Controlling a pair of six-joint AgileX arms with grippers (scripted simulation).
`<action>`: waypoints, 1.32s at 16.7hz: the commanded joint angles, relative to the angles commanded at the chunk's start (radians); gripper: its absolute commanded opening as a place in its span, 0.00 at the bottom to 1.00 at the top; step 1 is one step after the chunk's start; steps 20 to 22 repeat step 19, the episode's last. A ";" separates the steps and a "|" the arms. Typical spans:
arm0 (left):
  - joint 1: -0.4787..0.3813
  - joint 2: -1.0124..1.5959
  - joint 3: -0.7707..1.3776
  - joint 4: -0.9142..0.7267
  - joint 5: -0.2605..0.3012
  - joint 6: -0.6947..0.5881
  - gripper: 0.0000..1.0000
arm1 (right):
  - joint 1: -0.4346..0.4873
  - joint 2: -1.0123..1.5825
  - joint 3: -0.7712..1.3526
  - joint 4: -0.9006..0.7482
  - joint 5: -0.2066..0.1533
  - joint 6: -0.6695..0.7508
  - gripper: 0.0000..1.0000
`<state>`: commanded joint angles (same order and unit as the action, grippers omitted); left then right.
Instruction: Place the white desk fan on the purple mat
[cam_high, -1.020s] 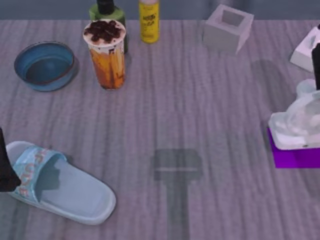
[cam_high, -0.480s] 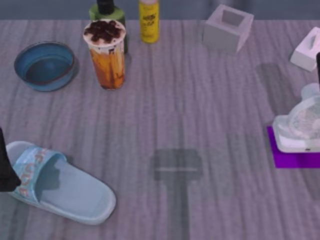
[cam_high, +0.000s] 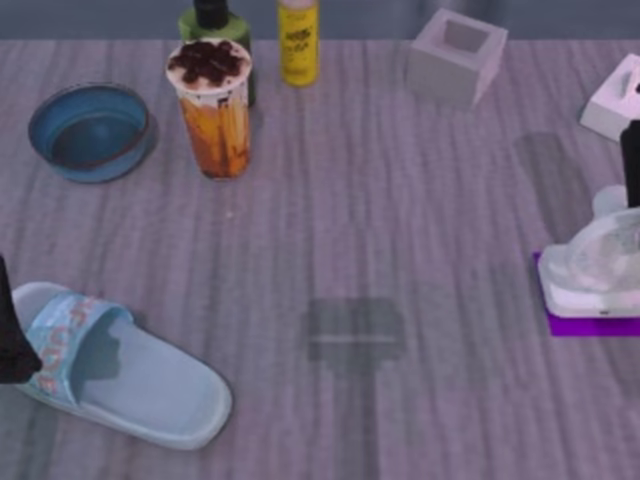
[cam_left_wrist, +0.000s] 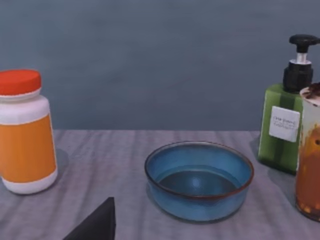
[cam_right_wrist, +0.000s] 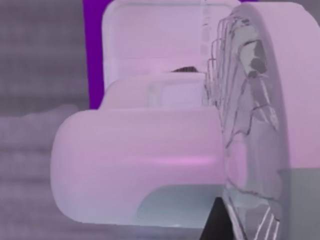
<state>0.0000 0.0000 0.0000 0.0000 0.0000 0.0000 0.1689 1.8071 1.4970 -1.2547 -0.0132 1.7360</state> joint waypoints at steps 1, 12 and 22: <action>0.000 0.000 0.000 0.000 0.000 0.000 1.00 | 0.000 0.000 0.000 0.000 0.000 0.000 0.08; 0.000 0.000 0.000 0.000 0.000 0.000 1.00 | 0.000 0.000 0.000 0.000 0.000 0.000 0.90; 0.000 0.000 0.000 0.000 0.000 0.000 1.00 | 0.000 0.000 0.000 0.000 0.000 0.000 1.00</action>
